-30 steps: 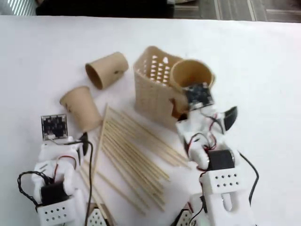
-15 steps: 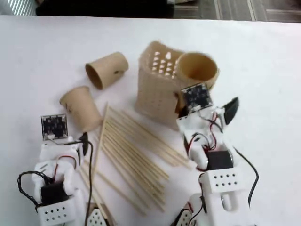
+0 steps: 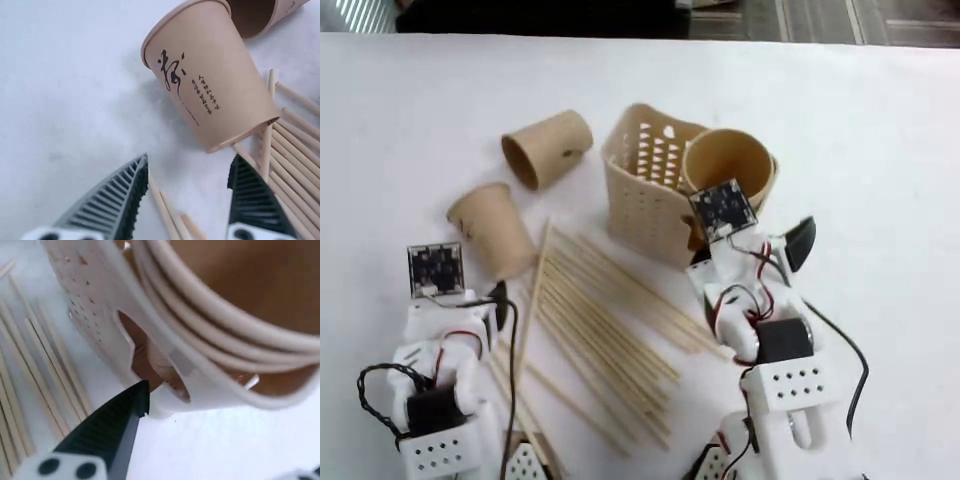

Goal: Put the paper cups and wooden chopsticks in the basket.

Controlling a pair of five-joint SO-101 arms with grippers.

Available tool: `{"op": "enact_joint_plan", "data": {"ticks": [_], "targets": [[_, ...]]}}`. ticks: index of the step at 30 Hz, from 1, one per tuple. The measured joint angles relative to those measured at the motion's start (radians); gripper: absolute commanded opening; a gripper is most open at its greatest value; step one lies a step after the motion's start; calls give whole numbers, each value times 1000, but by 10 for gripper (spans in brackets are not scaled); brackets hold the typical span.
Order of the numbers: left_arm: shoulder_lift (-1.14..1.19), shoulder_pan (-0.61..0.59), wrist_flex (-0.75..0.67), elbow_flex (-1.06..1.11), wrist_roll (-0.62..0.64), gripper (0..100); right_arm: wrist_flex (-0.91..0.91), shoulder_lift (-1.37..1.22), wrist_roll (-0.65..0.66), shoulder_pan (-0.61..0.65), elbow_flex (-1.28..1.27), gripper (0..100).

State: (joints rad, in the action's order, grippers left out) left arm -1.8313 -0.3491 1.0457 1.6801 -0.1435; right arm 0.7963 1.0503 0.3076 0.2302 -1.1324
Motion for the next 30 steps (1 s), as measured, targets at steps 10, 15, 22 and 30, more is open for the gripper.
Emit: {"op": "enact_joint_plan", "data": {"ticks": [10,15,22,30], "targets": [[0,0,0,0,0,267,-186,0,247,61,-31,415],[0,0,0,0,0,267,-264,0,365,61,-31,414],[0,0,0,0,0,267,-276,0,445,46,-38,415],[0,0,0,0,0,268,-129,14,443,-37,-35,415]]}}
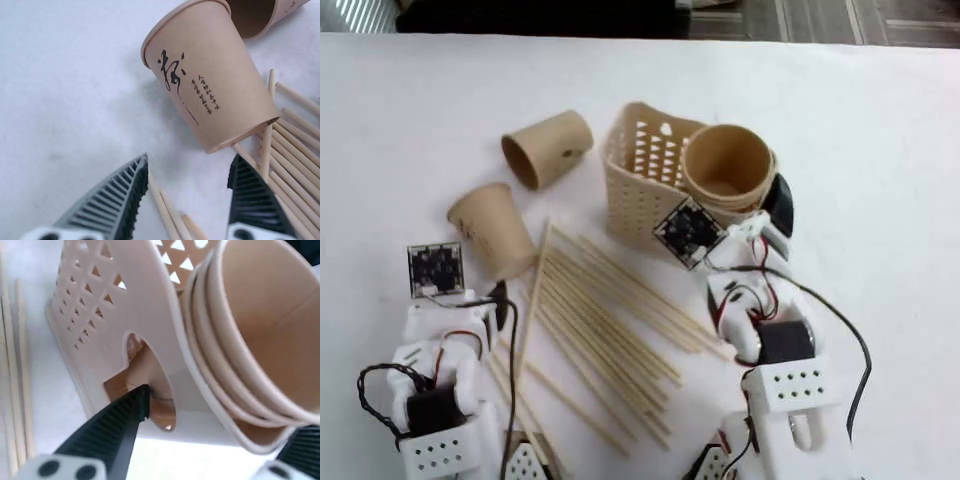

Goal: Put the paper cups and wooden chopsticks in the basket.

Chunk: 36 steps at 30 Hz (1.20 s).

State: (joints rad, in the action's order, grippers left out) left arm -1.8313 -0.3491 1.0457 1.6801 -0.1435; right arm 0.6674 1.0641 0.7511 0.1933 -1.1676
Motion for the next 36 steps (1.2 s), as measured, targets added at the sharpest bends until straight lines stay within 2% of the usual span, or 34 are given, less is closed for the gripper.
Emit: {"op": "enact_joint_plan", "data": {"ticks": [6,13,16,18,23,26,31,36], "targets": [[0,0,-18,0,0,268,241,187,-103,-5,54,415],[0,0,-32,-20,0,268,562,505,-149,118,224,413],[0,0,-32,-57,0,268,635,568,-155,117,236,413],[0,0,-32,-100,0,268,672,580,-206,86,239,412],[0,0,-32,-232,-44,268,687,583,-407,-74,241,410],[3,35,-32,-285,-91,268,681,583,-486,-143,224,362],[12,97,-32,-374,-130,268,566,583,-548,-264,95,235],[315,141,-32,-568,-132,268,410,572,-552,-339,-97,226]]}}
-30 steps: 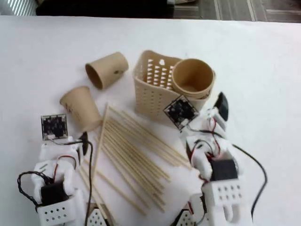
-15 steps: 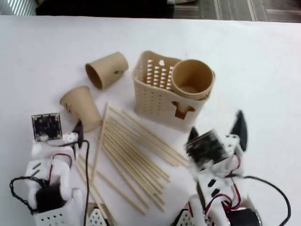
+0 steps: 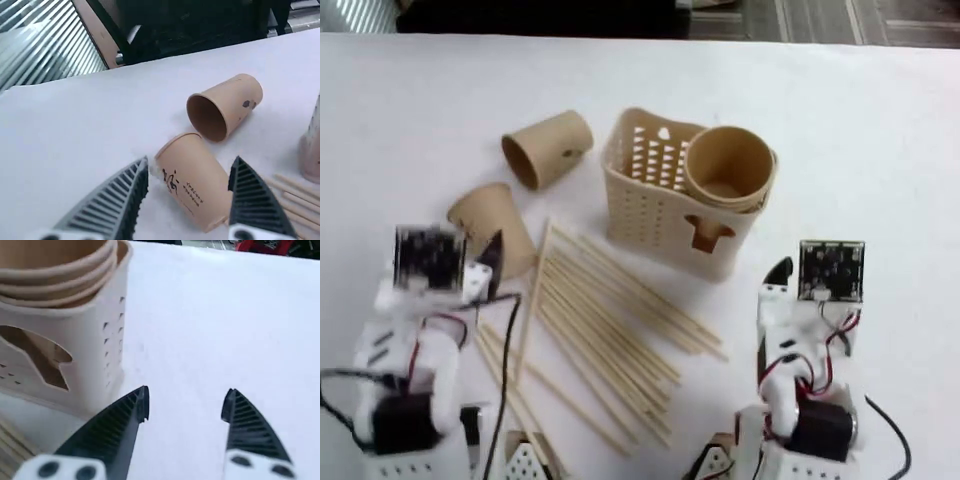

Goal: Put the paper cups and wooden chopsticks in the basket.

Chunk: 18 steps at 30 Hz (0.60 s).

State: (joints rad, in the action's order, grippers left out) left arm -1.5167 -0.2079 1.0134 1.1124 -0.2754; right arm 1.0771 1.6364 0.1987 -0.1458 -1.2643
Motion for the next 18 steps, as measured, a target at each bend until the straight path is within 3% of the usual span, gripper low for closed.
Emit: {"op": "enact_joint_plan", "data": {"ticks": [6,18], "targets": [[488,98,0,-273,23,269,-84,6,-55,-77,-51,226],[1336,166,-2,-792,311,269,-106,6,-80,-91,-72,226]]}}
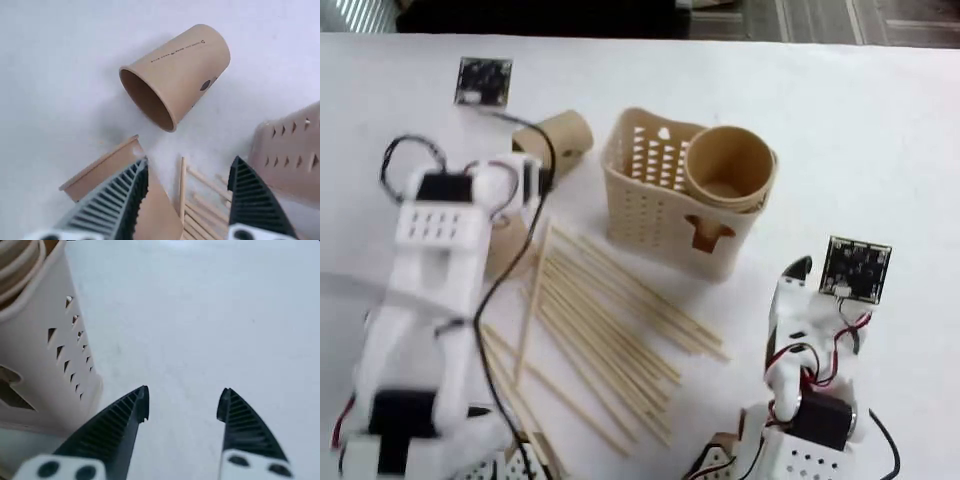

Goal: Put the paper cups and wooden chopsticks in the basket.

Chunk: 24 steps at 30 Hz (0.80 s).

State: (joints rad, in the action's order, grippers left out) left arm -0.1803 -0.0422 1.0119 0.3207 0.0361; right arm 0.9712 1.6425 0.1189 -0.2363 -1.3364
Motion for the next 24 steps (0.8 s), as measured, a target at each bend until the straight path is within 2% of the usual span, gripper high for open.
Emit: {"op": "enact_joint_plan", "data": {"ticks": [10,12,17,24], "targets": [[462,0,-3,-319,138,260,0,3,0,0,0,226],[540,0,-3,-385,161,215,0,3,0,0,0,226],[666,9,-3,-549,181,21,0,3,0,0,0,226],[690,51,-3,-694,161,22,0,3,0,0,0,226]]}}
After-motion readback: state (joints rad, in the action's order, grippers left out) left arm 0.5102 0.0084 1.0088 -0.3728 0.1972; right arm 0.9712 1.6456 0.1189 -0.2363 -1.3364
